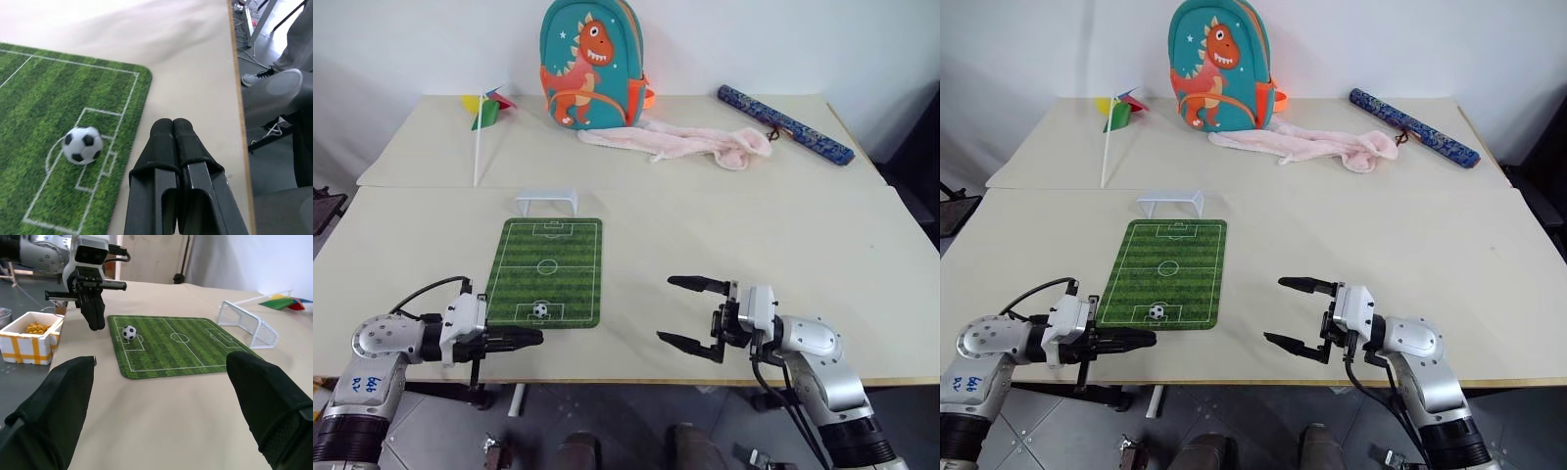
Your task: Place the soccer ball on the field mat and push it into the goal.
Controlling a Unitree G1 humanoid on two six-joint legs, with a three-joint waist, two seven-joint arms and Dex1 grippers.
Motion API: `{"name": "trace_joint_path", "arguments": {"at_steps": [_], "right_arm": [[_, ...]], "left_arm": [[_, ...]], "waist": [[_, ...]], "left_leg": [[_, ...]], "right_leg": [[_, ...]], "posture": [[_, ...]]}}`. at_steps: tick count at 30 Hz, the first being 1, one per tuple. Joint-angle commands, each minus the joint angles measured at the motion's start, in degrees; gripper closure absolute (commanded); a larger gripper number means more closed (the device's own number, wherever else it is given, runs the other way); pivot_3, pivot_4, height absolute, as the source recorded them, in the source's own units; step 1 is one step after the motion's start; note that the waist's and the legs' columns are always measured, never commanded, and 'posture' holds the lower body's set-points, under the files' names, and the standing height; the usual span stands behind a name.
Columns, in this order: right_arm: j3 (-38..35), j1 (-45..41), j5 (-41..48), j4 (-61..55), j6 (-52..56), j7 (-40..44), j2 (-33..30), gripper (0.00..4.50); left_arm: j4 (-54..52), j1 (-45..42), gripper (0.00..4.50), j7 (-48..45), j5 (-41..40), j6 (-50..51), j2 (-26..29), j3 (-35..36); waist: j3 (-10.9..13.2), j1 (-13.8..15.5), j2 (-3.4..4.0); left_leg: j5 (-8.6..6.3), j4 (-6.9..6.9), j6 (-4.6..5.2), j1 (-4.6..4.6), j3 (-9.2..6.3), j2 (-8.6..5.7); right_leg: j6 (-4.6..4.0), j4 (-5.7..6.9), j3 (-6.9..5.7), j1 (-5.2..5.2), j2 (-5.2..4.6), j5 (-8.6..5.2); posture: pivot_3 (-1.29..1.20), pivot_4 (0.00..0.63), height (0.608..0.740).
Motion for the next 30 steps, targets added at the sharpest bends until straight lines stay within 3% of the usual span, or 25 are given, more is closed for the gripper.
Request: {"name": "trace_joint_path", "arguments": {"at_steps": [1,11,15,20,22,26,30], "right_arm": [[0.6,0.5,0.5,-3.5,1.0,-1.5,0.5,0.00],[-0.1,-0.2,1.0,-5.2,2.4,-2.7,0.1,0.00],[-1.9,-2.4,-1.5,-4.0,1.2,-9.7,3.3,0.00],[-2.8,-3.9,-6.7,-2.6,1.3,-17.8,5.0,0.00],[-2.5,-3.8,-6.9,-2.9,1.3,-18.7,5.3,0.00],[-1.8,-2.1,-6.4,-4.5,1.4,-18.8,5.3,0.00],[-2.7,-1.9,-6.0,-3.6,0.9,-18.4,4.5,0.00]], "left_arm": [[2.3,-2.5,4.48,0.6,1.4,-0.8,-1.1,-1.4],[12.2,-10.8,4.48,5.5,6.0,-3.7,-4.5,-3.1],[17.2,-17.9,4.48,11.4,4.0,-2.7,-8.7,-0.5],[25.6,-24.4,4.48,23.3,9.4,-9.4,-10.6,1.4],[26.5,-25.1,4.48,22.2,7.9,-10.3,-11.1,2.0],[14.2,-16.8,4.48,10.1,-0.4,-2.7,-8.5,1.6],[7.0,-10.4,4.48,9.4,-3.4,2.2,-3.9,5.8]], "waist": [[0.0,0.0,0.00],[0.0,0.0,0.00],[0.0,0.0,-0.02],[0.0,-0.1,-0.04],[0.0,-0.4,-0.04],[0.0,-1.4,-0.04],[0.0,-1.7,-0.04]], "left_leg": [[0.00,0.00,0.00,0.00,0.00,-0.01],[0.00,0.05,0.00,0.00,0.00,-0.04],[0.02,0.16,0.01,-0.02,-0.02,-0.09],[0.02,0.16,0.00,-0.01,-0.03,-0.15],[0.03,0.13,-0.02,-0.03,0.00,-0.14],[0.03,0.04,-0.02,-0.03,-0.01,-0.14],[0.03,-0.02,-0.01,-0.04,-0.02,-0.06]], "right_leg": [[0.00,0.01,0.00,0.00,0.00,0.00],[0.01,0.07,-0.01,0.00,0.01,0.00],[0.01,0.42,-0.01,-0.02,-0.01,0.00],[0.02,0.49,-0.01,-0.06,-0.03,0.01],[0.03,0.47,-0.01,-0.11,-0.02,0.01],[0.02,0.47,-0.01,-0.12,-0.06,0.01],[0.01,0.42,0.01,-0.15,-0.02,0.00]], "posture": [[0.00,0.150,0.740],[0.00,0.150,0.740],[0.00,0.150,0.740],[0.00,0.150,0.740],[0.00,0.150,0.740],[0.00,0.150,0.740],[0.00,0.150,0.740]]}}
